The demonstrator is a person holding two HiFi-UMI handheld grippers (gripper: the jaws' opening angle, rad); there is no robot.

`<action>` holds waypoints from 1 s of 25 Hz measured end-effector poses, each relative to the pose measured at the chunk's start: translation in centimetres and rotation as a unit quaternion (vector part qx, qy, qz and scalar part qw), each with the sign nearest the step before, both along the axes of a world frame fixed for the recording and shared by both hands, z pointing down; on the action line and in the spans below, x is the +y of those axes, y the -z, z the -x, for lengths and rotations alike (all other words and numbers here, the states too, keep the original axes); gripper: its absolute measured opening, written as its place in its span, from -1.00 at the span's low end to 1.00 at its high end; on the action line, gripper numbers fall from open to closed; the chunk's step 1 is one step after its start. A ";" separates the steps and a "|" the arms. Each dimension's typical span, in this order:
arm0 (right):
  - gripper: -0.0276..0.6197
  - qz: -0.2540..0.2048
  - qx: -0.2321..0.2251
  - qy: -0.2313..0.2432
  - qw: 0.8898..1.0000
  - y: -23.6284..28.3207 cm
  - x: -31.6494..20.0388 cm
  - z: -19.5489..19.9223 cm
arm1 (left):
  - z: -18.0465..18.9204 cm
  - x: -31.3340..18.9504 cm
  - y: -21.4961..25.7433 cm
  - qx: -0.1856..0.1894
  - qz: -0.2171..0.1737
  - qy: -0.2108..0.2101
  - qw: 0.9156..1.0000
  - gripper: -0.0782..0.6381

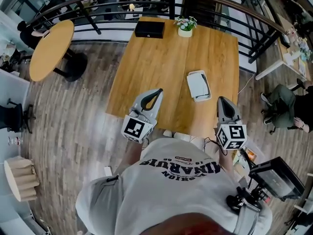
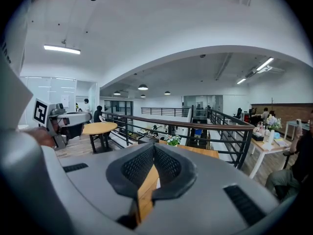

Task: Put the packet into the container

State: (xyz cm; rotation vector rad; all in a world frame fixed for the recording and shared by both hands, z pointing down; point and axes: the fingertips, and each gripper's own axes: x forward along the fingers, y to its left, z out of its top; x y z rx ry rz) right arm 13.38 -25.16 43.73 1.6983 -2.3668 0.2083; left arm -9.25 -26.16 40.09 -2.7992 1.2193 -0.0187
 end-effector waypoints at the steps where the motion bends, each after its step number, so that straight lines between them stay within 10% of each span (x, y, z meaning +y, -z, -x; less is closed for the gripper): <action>1: -0.89 0.001 0.001 -0.001 1.000 0.1 0.1 0.0 | -0.1 0.0 0.0 0.005 0.005 -0.001 1.000 -0.78; 25: -0.89 0.046 -0.010 -0.067 0.997 -3.1 5.7 3.1 | 2.7 2.0 -1.9 0.050 0.008 -0.047 0.998 -0.78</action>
